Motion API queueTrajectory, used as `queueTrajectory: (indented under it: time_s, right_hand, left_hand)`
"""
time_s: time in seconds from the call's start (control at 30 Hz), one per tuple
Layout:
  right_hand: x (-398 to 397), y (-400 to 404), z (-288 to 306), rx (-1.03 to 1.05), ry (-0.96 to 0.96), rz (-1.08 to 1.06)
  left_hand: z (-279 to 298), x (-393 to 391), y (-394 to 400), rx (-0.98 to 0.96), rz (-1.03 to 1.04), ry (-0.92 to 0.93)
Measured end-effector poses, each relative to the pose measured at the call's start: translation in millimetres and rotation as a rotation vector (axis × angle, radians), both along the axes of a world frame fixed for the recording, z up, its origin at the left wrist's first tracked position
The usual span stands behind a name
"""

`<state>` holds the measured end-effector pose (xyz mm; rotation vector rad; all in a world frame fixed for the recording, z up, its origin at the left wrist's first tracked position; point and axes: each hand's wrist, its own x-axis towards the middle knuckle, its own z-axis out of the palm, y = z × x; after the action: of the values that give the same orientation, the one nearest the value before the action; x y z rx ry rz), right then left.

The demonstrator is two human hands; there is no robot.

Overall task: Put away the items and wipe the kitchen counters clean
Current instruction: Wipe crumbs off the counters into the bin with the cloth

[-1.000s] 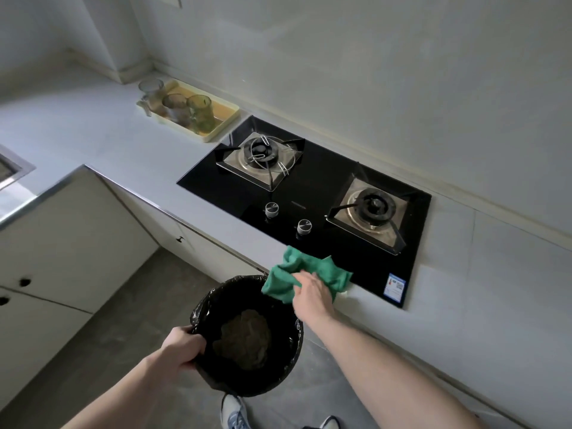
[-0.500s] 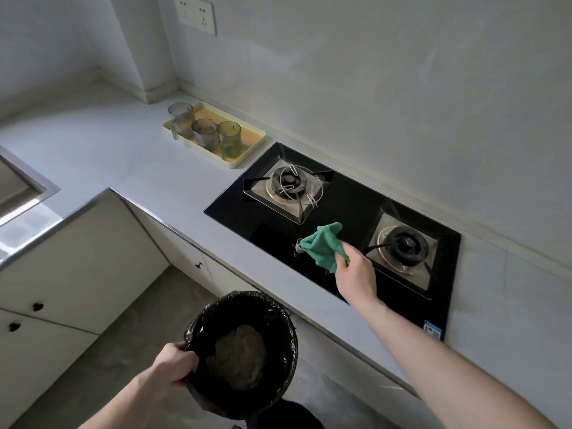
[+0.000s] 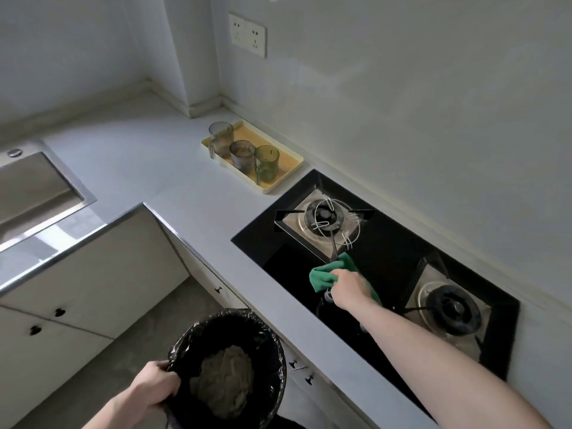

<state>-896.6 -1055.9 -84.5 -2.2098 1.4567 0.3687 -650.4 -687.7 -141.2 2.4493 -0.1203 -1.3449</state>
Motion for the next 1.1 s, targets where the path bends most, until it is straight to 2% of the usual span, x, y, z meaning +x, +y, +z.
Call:
queueTrajectory:
  time_s: [0.13,0.27,0.53,0.63,0.73,0.87,1.0,1.1]
  right_hand:
    - [19.1,-1.4,-2.3,-0.066,0.078,-0.006]
    - [47.6,10.9,-3.4,-0.129,0.105,0.112]
    - [127.0,119.3,-22.5,-0.066,-0.181,0.051]
    - [159.7,173.5,-27.9,0.034,-0.268,0.054]
    - [200.0,194.8,-22.8,0.139,-0.364,0.049]
    - [254.8,181.2,0.8,0.123,-0.437,0.004]
    - [270.6,131.8,26.1,-0.027,-0.498,-0.126]
    - [263.7,89.4,40.0,-0.197,-0.457,-0.161]
  left_hand:
    - [-5.5,18.5,-10.2,-0.013,0.030,-0.010]
    - [-7.9,38.2,-18.9,0.014,-0.003,0.022]
    - [1.0,87.8,-24.4,-0.025,0.029,0.039]
    - [0.2,114.1,-24.1,-0.015,0.016,0.048]
    - [-9.4,147.3,-18.8,0.000,-0.011,0.066]
    - [1.1,188.5,-10.7,-0.043,-0.012,0.075]
    - [6.1,223.5,-1.1,-0.065,0.051,0.079]
    - [2.2,247.4,2.9,-0.081,0.087,0.096]
